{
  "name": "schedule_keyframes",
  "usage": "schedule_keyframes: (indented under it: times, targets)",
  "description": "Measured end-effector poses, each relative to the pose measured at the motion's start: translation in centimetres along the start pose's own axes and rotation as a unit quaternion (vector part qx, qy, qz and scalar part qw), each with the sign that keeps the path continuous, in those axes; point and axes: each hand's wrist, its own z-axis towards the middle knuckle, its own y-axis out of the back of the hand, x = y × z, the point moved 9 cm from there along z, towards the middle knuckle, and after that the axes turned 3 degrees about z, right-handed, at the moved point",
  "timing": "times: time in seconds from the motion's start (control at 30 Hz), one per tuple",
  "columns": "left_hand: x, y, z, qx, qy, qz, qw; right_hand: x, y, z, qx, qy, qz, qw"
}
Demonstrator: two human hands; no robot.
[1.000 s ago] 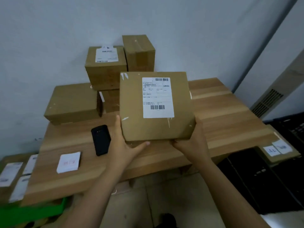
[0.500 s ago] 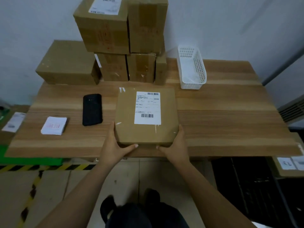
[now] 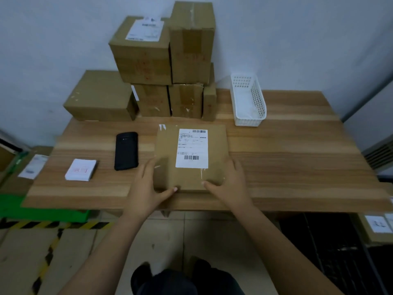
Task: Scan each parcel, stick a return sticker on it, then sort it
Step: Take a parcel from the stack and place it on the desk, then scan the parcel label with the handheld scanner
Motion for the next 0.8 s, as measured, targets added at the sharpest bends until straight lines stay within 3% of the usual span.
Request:
schedule_keyframes:
  times: [0.23,0.4,0.6,0.8]
  targets:
    - [-1.3,7.8,2.3,-0.096,-0.070,0.134,0.984,12.1,-1.1,1.8,0.015,0.160,-0.063,0.985]
    - [0.9,12.1,4.1,-0.126,-0.091,0.199,0.968,18.2,-5.2,3.1,0.029,0.218,-0.063,0.974]
    - [7.4,14.7,7.1,-0.112,-0.078,0.209,0.968,21.0,-13.3,6.6,0.075,0.190,-0.093,0.975]
    - [16.6,13.7,12.0,-0.020,-0.070,0.195,0.978,19.4,-21.7,10.8,0.114,0.080,-0.127,0.982]
